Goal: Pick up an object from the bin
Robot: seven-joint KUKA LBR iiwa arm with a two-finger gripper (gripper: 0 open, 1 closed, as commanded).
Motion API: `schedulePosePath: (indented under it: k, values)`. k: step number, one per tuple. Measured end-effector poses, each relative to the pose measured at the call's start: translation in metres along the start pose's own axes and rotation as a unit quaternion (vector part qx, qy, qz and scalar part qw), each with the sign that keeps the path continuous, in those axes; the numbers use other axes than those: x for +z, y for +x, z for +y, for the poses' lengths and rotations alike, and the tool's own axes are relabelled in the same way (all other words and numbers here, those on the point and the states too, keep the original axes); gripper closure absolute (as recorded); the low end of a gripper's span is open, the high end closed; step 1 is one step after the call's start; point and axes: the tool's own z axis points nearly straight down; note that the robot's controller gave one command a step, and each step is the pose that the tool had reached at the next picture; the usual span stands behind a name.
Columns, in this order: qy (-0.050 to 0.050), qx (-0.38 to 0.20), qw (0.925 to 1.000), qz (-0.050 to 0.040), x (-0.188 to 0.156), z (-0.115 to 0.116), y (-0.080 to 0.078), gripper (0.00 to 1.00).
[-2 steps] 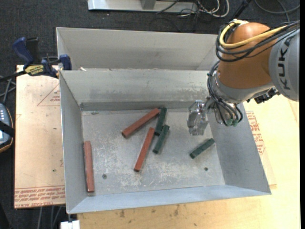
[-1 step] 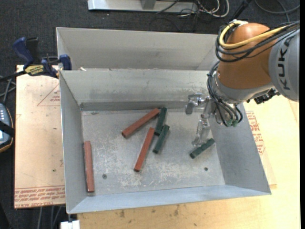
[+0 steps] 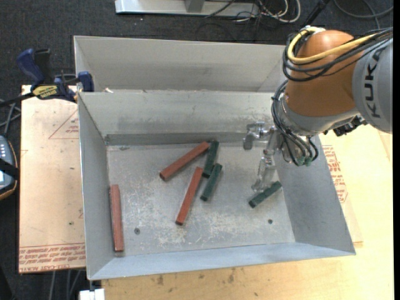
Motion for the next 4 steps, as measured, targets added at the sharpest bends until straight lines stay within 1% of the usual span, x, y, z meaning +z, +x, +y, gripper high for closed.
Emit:
schedulePosePath:
  k: [1, 2, 3, 4]
  values:
    - [0.000, -0.023, 0.9997, -0.0038, 0.037, -0.006, -0.002, 0.00]
    - [0.000, -0.111, 0.9938, -0.0009, 0.099, -0.022, 0.016, 0.00]
    - [-0.001, -0.178, 0.9841, 0.0019, 0.128, -0.044, 0.001, 0.00]
    - [0.000, -0.045, 0.9990, -0.0001, 0.140, -0.054, -0.006, 0.00]
